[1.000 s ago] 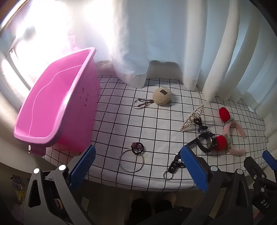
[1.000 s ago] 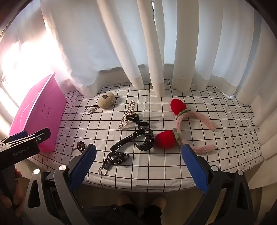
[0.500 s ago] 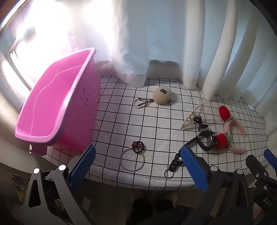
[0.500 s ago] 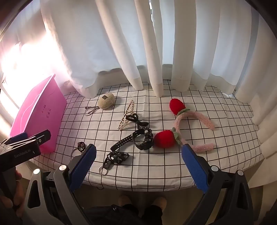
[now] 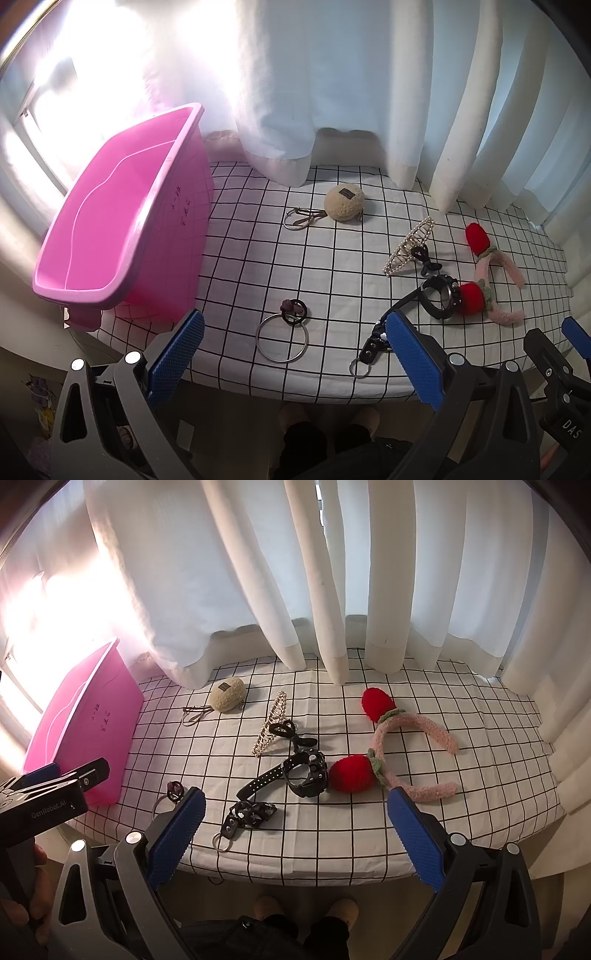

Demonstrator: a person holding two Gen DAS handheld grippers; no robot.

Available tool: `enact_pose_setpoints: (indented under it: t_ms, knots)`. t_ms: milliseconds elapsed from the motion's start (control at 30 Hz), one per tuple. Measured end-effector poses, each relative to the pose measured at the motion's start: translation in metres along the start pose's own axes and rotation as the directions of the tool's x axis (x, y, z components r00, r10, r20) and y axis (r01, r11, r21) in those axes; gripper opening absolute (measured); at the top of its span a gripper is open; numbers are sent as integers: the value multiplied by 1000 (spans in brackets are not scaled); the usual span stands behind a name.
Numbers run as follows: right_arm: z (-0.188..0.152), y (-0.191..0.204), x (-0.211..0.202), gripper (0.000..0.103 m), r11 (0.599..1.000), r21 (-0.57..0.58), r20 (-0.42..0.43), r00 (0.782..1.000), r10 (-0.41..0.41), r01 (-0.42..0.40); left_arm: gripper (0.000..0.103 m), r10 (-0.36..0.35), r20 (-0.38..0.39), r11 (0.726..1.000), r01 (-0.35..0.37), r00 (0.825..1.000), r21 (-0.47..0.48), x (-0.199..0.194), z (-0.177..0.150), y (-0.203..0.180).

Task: Organize jewelry

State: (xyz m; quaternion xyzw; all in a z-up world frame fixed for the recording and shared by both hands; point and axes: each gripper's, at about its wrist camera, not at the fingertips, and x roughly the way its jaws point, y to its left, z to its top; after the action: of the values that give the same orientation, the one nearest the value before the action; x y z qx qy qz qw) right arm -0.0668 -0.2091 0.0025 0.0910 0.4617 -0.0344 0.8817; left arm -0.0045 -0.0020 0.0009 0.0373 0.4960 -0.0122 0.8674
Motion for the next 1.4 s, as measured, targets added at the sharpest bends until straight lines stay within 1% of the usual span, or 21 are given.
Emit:
enact_pose_setpoints:
  t_ms: [967,1300,1400]
  knots:
    - [-1,2,-1,94,1000,-3,5,1000,4,-4,97,4,-1,1000,-4,1000,1,0,-2,0]
    - [-8,5,3,94,1000,4,4,1000,20,-20,97,11,-16,1000,-11,1000,-17,5,-14,15]
    - [-14,1,9,94,998,21,-4,999,54,-54,97,26,-18,999,-26,1000,-26,10,-22,27]
